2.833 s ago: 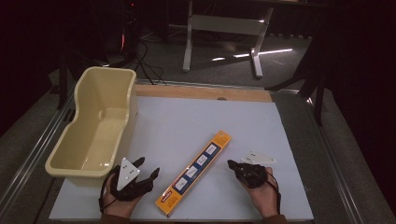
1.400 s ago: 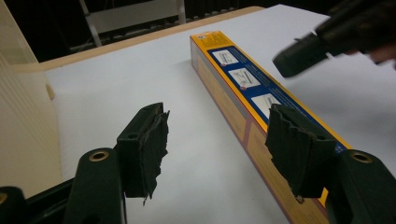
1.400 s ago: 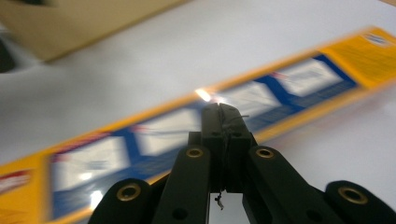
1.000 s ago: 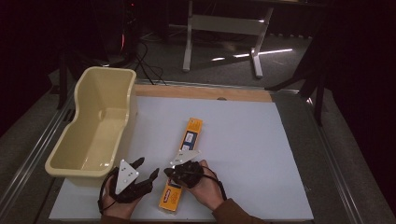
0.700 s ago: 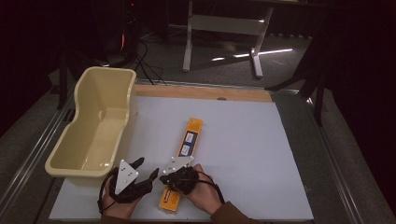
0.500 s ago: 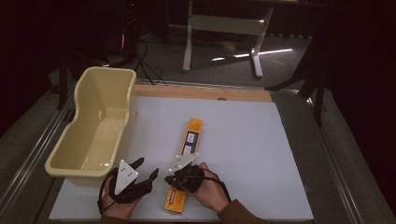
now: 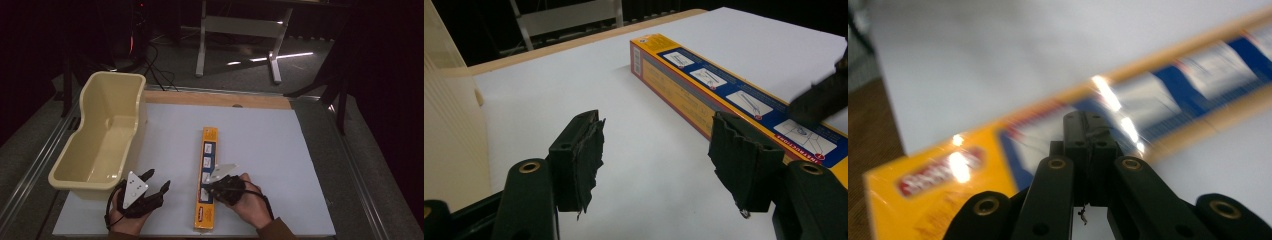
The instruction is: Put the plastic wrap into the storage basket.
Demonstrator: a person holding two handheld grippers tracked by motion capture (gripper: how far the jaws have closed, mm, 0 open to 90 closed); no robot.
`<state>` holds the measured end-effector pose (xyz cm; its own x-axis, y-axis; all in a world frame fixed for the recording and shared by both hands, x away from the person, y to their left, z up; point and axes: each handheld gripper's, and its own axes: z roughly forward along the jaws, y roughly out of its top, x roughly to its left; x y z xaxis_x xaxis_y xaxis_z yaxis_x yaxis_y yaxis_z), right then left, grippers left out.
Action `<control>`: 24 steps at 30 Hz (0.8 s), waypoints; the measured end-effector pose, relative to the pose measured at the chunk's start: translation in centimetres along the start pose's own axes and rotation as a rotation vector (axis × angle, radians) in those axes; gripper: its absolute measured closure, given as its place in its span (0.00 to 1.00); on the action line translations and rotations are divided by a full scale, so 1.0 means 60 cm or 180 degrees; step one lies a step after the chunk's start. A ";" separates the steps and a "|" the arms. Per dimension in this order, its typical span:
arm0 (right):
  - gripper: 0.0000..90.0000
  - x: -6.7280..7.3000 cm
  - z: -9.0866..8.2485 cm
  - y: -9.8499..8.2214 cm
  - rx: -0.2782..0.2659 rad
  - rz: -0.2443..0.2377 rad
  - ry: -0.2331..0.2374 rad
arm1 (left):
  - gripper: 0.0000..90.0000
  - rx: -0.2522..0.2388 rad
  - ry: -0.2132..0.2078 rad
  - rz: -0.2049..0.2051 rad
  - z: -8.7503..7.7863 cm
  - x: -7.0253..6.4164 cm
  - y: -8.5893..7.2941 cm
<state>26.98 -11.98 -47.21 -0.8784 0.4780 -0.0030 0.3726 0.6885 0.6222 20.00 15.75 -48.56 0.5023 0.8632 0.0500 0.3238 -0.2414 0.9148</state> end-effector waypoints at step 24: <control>0.08 -0.053 0.112 0.064 0.0191 0.1375 -0.0781 | 0.42 0.0008 -0.0038 0.0014 0.001 -0.003 0.000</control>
<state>33.23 -7.20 -50.05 -0.5463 0.8357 0.0565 0.7097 0.4261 0.5611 19.99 15.58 -48.58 0.5133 0.8568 0.0490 0.3238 -0.2462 0.9135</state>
